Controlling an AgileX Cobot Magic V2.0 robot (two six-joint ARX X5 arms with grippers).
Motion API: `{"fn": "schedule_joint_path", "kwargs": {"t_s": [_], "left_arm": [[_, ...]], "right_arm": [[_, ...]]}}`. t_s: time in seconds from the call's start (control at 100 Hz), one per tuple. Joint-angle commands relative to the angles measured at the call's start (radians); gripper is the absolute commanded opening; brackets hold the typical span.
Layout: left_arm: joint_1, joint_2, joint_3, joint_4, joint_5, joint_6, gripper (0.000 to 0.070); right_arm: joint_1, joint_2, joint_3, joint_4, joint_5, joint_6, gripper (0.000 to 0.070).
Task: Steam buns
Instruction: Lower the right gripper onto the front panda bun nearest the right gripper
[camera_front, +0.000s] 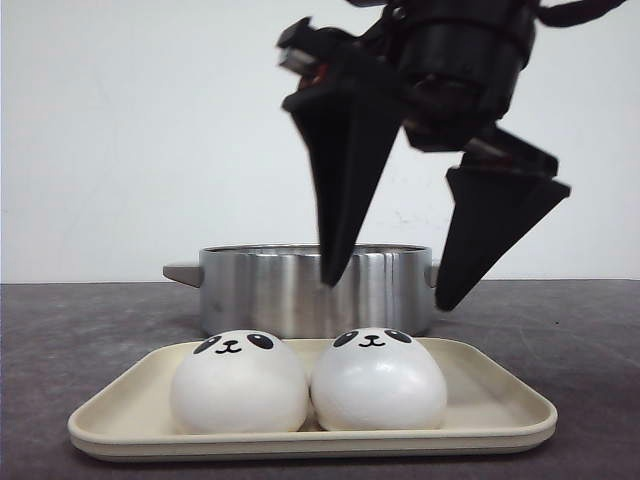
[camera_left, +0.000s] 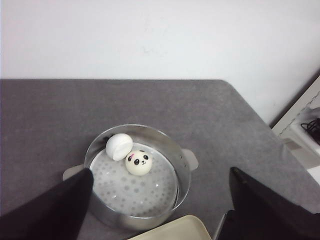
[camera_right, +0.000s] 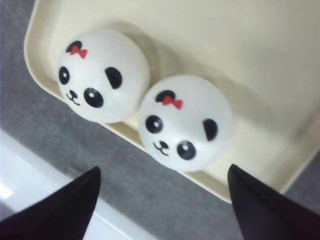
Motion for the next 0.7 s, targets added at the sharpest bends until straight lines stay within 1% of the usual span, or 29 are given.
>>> {"fn": "schedule_joint_path", "kwargs": {"t_s": [0.0, 0.16, 0.49, 0.52, 0.56, 0.59, 0.61, 0.63, 0.64, 0.66, 0.68, 0.69], "left_arm": [[-0.007, 0.009, 0.016, 0.011, -0.006, 0.018, 0.0516], [-0.007, 0.009, 0.016, 0.011, -0.006, 0.017, 0.0516], [-0.007, 0.009, 0.016, -0.005, -0.005, 0.017, 0.0516], [-0.007, 0.009, 0.016, -0.005, -0.006, 0.017, 0.0516], [-0.007, 0.009, 0.016, -0.004, -0.006, 0.017, 0.0516], [-0.007, 0.009, 0.016, -0.005, -0.005, 0.017, 0.0516], [-0.007, 0.009, 0.016, -0.005, -0.005, 0.017, 0.0516], [-0.007, 0.009, 0.016, -0.005, -0.006, 0.017, 0.0516], [-0.007, 0.009, 0.016, -0.005, -0.006, 0.017, 0.0516], [-0.007, 0.009, 0.016, -0.005, -0.006, 0.017, 0.0516], [-0.007, 0.009, 0.016, -0.005, -0.006, 0.017, 0.0516], [-0.007, 0.009, 0.016, -0.005, -0.005, 0.017, 0.0516]], "right_arm": [[0.012, 0.039, 0.019, 0.024, 0.0, 0.019, 0.0511], [0.01, 0.088, 0.019, 0.082, 0.02, 0.036, 0.0509], [0.003, 0.175, 0.019, 0.077, 0.042, 0.039, 0.0476], [0.003, 0.181, 0.019, 0.077, 0.041, 0.039, 0.0441], [0.003, 0.185, 0.019, 0.076, 0.042, 0.039, 0.0344], [0.003, 0.185, 0.019, 0.075, 0.044, 0.038, 0.0236], [0.003, 0.185, 0.019, 0.076, 0.047, 0.037, 0.0144], [0.003, 0.185, 0.019, 0.078, 0.05, 0.034, 0.0033], [0.003, 0.185, 0.019, 0.08, 0.05, 0.032, 0.0], [0.004, 0.185, 0.019, 0.086, 0.05, 0.023, 0.0], [0.005, 0.185, 0.019, 0.092, 0.05, 0.019, 0.0022], [0.005, 0.185, 0.02, 0.093, 0.051, 0.019, 0.0018]]}}
